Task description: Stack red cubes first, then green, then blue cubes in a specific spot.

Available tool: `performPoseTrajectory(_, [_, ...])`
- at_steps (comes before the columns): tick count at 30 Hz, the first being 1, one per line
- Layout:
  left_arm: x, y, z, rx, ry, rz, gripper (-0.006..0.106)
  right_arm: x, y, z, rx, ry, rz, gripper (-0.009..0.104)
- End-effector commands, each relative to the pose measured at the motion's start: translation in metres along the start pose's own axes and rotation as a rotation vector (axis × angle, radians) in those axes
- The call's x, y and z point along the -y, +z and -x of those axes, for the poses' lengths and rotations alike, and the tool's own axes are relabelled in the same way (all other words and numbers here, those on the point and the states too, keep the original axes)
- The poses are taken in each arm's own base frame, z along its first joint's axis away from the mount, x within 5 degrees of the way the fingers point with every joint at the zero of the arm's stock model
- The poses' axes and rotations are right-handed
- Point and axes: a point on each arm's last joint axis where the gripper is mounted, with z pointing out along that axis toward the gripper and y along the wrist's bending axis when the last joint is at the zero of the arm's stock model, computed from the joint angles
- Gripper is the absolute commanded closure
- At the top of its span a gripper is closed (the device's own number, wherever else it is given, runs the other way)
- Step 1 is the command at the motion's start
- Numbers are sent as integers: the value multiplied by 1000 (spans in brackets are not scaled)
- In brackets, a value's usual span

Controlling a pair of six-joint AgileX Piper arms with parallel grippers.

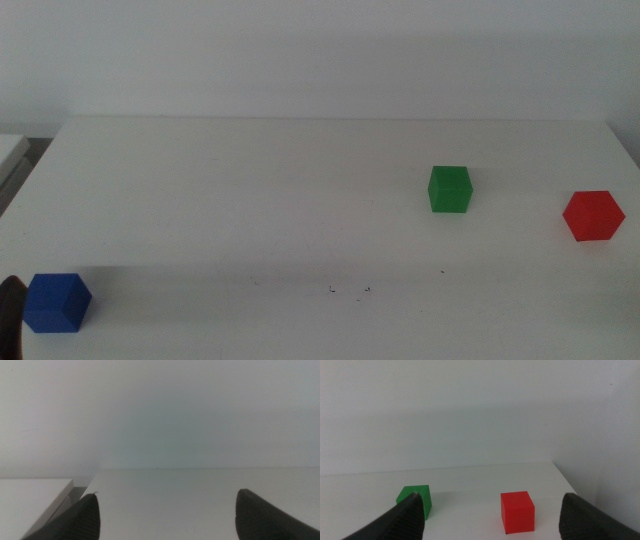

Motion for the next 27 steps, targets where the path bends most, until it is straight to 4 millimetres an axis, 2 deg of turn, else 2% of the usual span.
performPoseTrajectory(1, [0,0,1,12,-9,3,10,0,0,2,17,-9,-8,4])
performPoseTrajectory(8, [0,0,1,10,-9,3,10,0,-1,2,-20,11,-4,4])
performPoseTrajectory(14, [0,0,1,13,-9,3,10,-4,10,53,-130,11,0,4])
performPoseTrajectory(22, [0,0,1,13,-9,3,10,-12,50,139,-531,18,21,4])
performPoseTrajectory(27, [0,0,1,13,-9,3,10,-15,68,181,-758,11,34,4])
